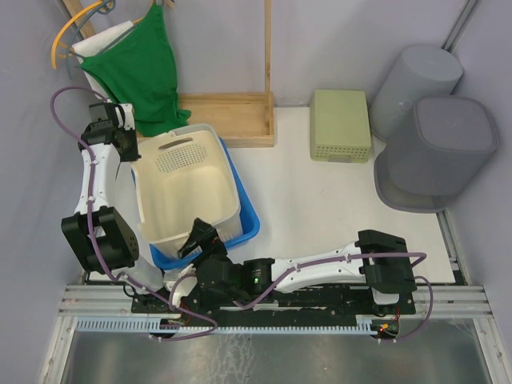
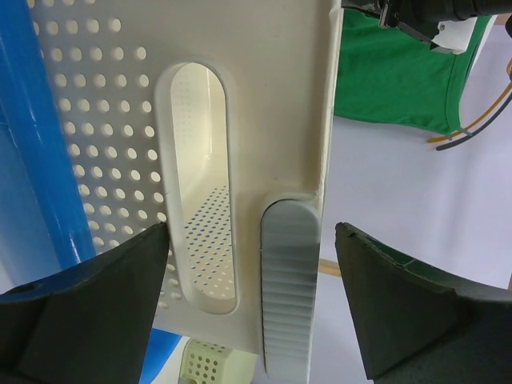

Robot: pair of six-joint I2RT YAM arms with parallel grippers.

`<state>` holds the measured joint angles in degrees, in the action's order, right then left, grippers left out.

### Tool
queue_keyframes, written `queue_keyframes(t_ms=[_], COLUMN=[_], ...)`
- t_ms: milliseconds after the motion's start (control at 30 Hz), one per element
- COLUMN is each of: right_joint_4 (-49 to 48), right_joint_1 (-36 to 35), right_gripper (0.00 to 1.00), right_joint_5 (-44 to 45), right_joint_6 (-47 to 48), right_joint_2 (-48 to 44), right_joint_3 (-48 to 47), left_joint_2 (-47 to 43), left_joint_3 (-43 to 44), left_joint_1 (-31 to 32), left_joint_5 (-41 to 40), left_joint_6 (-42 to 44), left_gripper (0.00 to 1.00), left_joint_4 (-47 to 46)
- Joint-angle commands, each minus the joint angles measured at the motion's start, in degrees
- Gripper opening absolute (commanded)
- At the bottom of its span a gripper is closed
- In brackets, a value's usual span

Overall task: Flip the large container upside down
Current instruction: Move the container to the center of the board.

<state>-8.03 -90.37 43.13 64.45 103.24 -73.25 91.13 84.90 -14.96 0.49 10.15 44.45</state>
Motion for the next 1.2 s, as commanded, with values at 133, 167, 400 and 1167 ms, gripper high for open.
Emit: queue_keyframes(t_ms=[133,167,400,1167], right_joint_4=[27.1,35.3,53.6,59.3], right_joint_1=[1.6,1.6,5.3,41.0], right_gripper=[0.96,0.99,1.0,1.0], right_joint_5=[0.3,-3.5,-21.9,-46.8], right_joint_6=[-12.8,-17.8,-40.8,-62.4], right_joint_2=[-7.0,-8.2,-17.0,-26.6], right_joint_3=[-9.9,-12.1,-23.7,-28.3], left_joint_2=[-0.2,-0.2,-0.1,0.3], left_joint_3=[-2.5,-2.4,-2.5,-2.3], left_joint_1=[0.2,0.2,0.4,6.8], left_joint_5=[-2.3,-2.4,-2.2,-3.8], left_joint_6=[3.9,3.9,3.1,5.5], left_gripper=[0.05,0.05,0.05,0.03], left_joint_4=[6.1,6.1,6.0,3.3])
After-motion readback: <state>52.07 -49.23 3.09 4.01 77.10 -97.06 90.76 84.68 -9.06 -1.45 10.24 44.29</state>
